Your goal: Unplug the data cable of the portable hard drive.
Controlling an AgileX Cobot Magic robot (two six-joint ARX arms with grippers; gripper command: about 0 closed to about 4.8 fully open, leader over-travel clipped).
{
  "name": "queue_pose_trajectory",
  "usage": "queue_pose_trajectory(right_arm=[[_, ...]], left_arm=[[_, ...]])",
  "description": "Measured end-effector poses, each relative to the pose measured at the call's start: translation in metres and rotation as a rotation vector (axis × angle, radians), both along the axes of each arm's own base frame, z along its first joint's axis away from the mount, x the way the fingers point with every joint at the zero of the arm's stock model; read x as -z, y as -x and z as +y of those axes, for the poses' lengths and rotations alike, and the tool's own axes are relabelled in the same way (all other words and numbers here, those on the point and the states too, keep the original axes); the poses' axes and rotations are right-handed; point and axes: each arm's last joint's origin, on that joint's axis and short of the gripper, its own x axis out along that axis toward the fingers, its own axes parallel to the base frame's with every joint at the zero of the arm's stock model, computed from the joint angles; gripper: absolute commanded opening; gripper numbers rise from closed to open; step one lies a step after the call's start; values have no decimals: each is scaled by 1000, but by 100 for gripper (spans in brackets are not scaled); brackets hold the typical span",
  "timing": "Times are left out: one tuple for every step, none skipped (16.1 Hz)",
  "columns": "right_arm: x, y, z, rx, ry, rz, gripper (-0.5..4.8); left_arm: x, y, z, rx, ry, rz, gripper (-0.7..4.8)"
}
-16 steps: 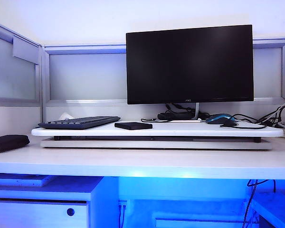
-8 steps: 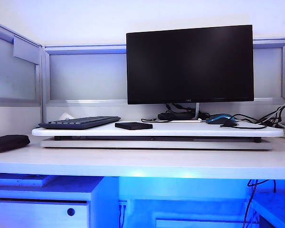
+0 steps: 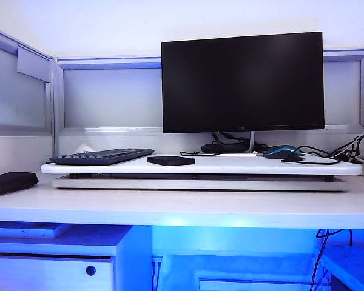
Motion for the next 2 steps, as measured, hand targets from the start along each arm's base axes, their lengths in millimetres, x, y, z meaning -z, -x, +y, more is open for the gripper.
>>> queue_pose_trajectory(right_arm=[[0, 0, 0, 0, 0, 0, -1], [0, 0, 0, 0, 0, 0, -1]], left_arm=[[0, 0, 0, 0, 0, 0, -6], [0, 0, 0, 0, 0, 0, -6]])
